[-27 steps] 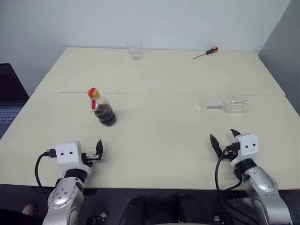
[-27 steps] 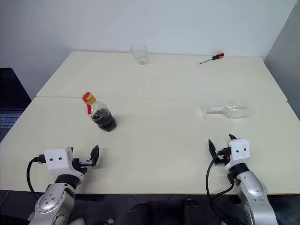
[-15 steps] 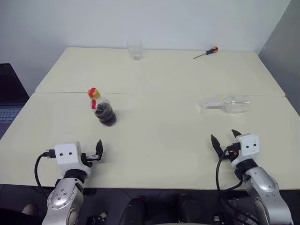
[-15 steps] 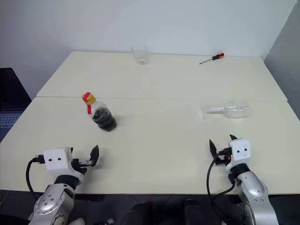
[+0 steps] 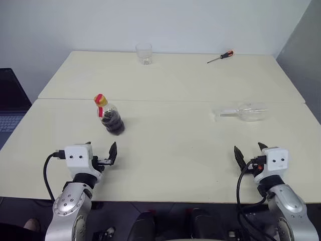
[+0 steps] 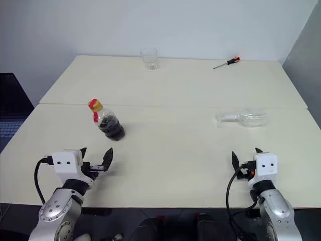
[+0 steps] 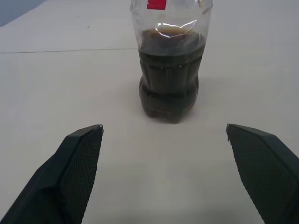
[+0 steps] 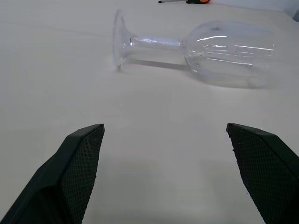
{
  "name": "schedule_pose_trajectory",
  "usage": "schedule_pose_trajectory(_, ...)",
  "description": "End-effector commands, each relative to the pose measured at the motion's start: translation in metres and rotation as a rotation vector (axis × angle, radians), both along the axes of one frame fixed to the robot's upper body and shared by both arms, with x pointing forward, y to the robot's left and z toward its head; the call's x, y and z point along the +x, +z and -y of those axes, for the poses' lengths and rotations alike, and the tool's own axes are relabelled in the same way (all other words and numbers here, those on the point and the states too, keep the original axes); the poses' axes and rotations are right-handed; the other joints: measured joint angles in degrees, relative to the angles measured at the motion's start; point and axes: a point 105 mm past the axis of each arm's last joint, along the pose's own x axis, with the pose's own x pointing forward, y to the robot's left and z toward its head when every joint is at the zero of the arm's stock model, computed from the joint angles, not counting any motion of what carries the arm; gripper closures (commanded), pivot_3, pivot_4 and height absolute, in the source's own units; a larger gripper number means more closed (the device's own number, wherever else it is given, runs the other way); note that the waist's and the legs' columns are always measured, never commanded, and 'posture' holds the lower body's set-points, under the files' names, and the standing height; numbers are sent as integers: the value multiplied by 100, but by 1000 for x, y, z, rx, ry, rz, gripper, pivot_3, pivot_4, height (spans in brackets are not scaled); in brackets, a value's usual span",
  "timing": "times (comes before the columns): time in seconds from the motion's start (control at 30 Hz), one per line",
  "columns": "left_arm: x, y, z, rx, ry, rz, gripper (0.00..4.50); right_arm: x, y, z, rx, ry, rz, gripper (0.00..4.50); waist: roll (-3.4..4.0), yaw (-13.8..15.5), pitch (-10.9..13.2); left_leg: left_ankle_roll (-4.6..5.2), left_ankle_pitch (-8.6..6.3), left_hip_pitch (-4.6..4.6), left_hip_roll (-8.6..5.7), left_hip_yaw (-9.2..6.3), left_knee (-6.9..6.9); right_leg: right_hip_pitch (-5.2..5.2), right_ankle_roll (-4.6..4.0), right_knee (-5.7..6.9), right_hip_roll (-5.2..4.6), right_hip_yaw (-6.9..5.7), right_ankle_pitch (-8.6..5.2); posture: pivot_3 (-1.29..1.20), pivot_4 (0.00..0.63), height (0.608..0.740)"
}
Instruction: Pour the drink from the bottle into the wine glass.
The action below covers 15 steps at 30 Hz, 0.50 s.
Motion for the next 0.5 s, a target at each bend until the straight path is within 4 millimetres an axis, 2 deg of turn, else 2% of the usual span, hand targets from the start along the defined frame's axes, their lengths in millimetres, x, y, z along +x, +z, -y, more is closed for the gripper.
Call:
schedule_pose_trajectory(0.03,0,7,-1,18,-10,26,0,-1,15,-1,-15,-2,57,22,0,0,0,0,0,0,0,0,0,0,0,0,0,0,0,0,150,740)
schedule_pose_trajectory(0.3,-1,5,-2,18,3,29,0,2,18,-5,-18,25,63,22,0,0,0,0,0,0,0,0,0,0,0,0,0,0,0,0,150,740)
schedule_pose_trajectory(0.5,1,7,-9,29,35,45,0,7,22,-23,-30,152,68,22,1,0,0,0,0,1,0,0,0,0,0,0,0,-1,0,0,150,740)
